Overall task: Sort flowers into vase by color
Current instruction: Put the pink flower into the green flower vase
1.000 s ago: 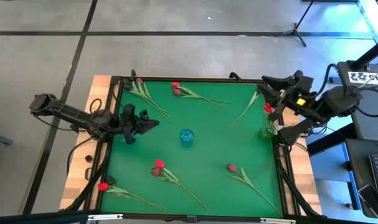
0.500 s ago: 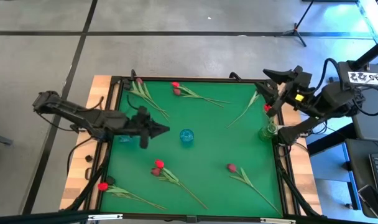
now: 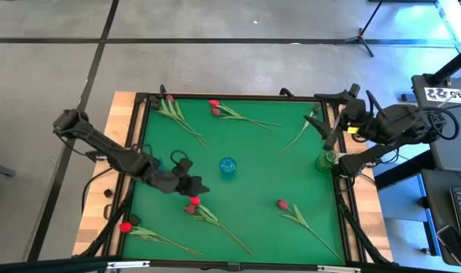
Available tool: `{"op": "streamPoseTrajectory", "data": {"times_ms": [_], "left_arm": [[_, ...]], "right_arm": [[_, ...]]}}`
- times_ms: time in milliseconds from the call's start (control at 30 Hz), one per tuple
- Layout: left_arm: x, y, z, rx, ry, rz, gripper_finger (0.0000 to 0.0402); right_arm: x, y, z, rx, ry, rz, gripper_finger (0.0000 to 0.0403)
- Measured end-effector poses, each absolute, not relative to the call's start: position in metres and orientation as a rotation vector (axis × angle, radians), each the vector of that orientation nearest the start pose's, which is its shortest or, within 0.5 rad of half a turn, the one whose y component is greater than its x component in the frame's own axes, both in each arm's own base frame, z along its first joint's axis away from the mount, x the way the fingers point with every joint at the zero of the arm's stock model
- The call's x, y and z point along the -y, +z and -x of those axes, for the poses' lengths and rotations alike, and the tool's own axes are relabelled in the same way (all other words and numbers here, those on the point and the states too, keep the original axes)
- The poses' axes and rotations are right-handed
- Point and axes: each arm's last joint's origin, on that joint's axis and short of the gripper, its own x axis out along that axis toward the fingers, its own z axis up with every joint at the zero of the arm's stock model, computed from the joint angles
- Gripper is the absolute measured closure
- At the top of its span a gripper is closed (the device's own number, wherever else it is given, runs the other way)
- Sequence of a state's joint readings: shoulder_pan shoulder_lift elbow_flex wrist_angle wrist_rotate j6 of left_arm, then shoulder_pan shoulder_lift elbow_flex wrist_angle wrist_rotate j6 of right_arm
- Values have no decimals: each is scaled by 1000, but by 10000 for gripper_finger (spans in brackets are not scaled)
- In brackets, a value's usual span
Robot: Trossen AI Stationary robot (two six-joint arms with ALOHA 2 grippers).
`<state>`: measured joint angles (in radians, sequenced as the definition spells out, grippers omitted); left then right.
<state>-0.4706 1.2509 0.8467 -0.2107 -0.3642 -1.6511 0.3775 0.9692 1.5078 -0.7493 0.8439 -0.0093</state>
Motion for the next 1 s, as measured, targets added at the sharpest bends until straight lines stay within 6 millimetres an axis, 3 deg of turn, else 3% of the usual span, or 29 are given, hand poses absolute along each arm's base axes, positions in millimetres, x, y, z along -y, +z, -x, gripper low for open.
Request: {"op": "streamPoseTrajectory", "data": {"times_ms": [167,400,567,667,833,1000], "left_arm": [[125,235,-247,-537,489,1523,304],[137,210,-254,-546,614,1628,303],[146,220,-269,-546,627,1612,303],[149,228,-275,-629,726,1552,304],[152,234,-271,-739,977,1488,304],[150,228,-267,-751,1072,1559,296]], "right_arm": [[-29,476,-132,-218,-462,172,81],[-29,475,-132,-242,-457,224,82],[-28,476,-130,-248,-479,266,82],[-27,476,-128,-242,-482,262,82],[-26,476,-128,-243,-497,265,82],[-26,476,-127,-242,-497,265,82]]}}
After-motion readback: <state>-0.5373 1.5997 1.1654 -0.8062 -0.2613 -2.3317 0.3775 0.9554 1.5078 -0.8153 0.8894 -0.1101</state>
